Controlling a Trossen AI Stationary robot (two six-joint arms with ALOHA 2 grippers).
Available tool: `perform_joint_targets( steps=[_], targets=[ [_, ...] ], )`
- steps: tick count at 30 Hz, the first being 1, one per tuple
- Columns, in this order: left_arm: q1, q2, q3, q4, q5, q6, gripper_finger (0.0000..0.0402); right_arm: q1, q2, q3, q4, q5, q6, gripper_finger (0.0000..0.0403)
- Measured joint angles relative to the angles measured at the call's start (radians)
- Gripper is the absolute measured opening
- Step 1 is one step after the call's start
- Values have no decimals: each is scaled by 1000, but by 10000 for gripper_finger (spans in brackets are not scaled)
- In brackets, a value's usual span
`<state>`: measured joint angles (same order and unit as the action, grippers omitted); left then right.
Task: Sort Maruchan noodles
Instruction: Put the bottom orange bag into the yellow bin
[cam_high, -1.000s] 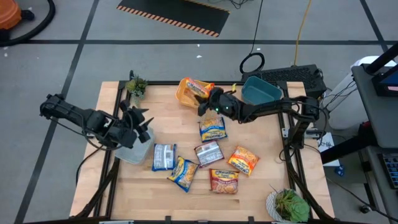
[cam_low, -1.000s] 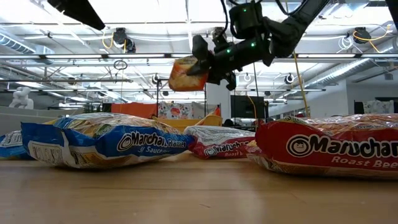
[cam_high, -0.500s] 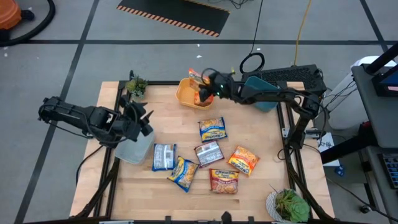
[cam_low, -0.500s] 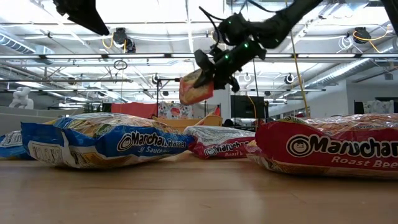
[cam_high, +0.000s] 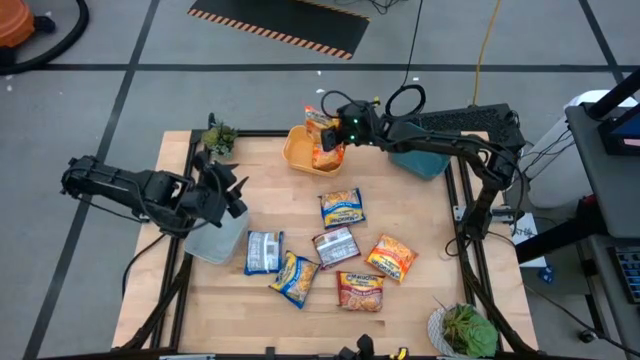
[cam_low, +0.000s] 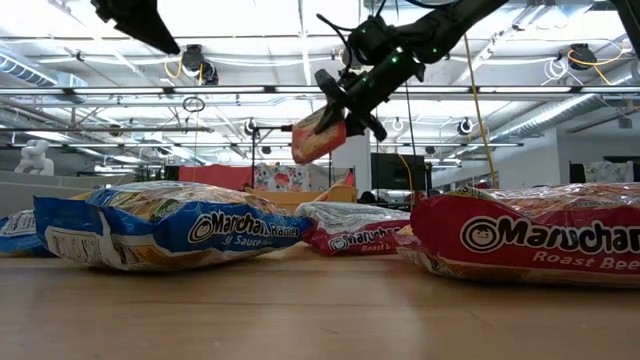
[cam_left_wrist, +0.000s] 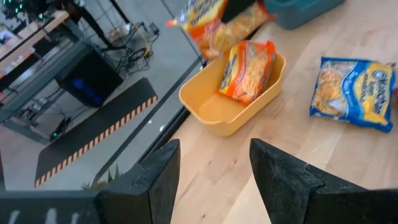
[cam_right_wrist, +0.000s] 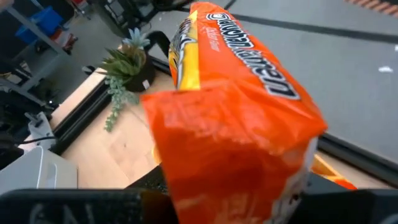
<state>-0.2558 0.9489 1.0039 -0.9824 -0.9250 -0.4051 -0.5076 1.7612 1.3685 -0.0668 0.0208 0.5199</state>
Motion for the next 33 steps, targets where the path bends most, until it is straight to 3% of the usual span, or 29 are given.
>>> perform_joint_targets(
  steps=[7,13,24,33],
  targets=[
    [0,0,0,208,35,167,200,5,8,0,-39,-1,78,132],
    [0,0,0,348,95,265,200,5,73,0,-47,-85,149,132],
    [-3,0,0,349,117,304,200,-3,104,-1,-103,-72,176,136],
    [-3,0,0,350,116,313,200,-7,99,-1,-89,-72,96,224]
  ],
)
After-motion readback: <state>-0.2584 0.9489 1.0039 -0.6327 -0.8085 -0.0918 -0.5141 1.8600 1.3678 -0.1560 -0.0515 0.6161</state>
